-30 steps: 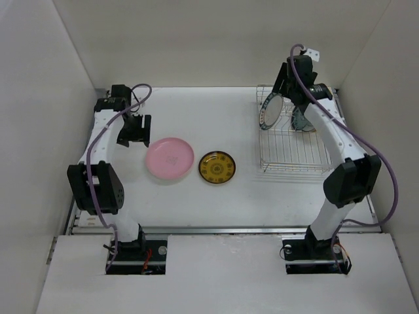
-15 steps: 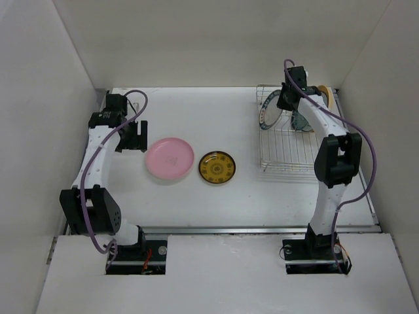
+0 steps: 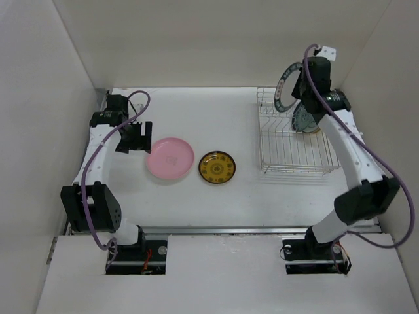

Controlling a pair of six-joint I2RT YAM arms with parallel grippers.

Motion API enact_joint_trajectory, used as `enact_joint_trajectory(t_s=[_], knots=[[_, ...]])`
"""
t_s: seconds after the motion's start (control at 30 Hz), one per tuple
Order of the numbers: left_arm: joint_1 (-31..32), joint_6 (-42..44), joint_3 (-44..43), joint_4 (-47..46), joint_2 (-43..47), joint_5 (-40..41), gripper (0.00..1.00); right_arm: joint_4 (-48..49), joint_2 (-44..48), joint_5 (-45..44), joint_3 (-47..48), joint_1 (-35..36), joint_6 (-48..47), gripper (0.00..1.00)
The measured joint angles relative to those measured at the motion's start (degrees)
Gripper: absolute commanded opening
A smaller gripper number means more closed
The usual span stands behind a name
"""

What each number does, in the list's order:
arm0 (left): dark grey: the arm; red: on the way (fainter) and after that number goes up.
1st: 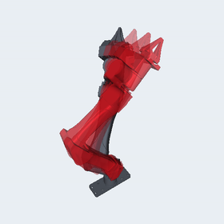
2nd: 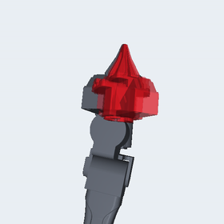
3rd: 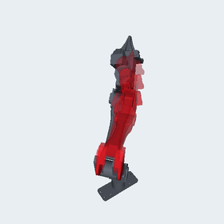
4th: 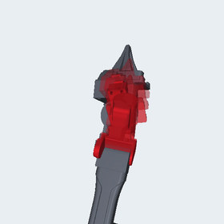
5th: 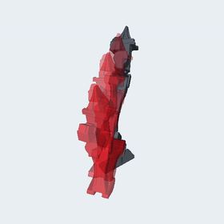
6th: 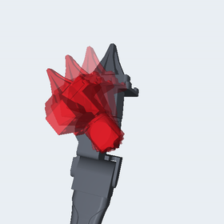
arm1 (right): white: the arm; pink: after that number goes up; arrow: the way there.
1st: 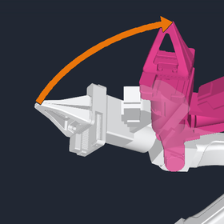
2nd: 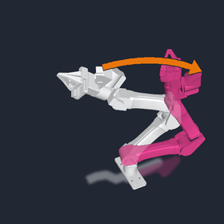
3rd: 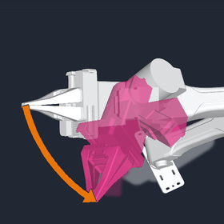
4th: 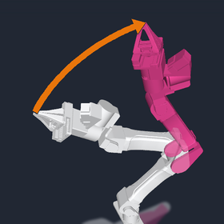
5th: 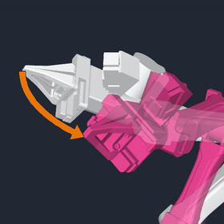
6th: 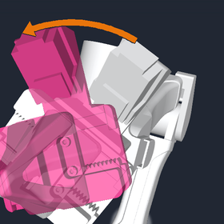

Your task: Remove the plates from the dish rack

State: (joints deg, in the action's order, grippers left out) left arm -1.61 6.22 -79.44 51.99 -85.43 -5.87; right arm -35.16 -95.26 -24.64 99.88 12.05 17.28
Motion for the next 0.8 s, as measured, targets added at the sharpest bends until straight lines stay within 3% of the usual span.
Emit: enact_joint_trajectory(t_s=[0.2, 0.33, 0.47, 0.57, 0.8], knots=[[0.00, 2.49, -0.81, 1.95, 0.00, -8.94, 0.89, 3.08, 12.46, -0.35, -0.09, 3.50, -0.72, 0.00], [0.00, 4.61, -5.29, 5.07, -0.04, -18.36, 1.00, 6.91, 12.76, 12.28, -2.58, 4.11, -2.12, 0.00], [0.83, 5.09, -10.88, 5.03, -0.07, -25.46, 1.00, 11.08, 8.90, 29.97, -9.22, 6.45, -2.58, 0.00], [2.95, 4.55, -13.29, 4.20, -1.09, -27.30, 1.00, 13.81, 3.80, 40.81, -13.57, 9.90, -2.69, 0.00], [9.22, 2.34, -17.16, 0.66, -12.13, -28.06, 0.98, 20.24, -2.23, 55.41, -17.35, 15.32, -1.11, 0.00]])
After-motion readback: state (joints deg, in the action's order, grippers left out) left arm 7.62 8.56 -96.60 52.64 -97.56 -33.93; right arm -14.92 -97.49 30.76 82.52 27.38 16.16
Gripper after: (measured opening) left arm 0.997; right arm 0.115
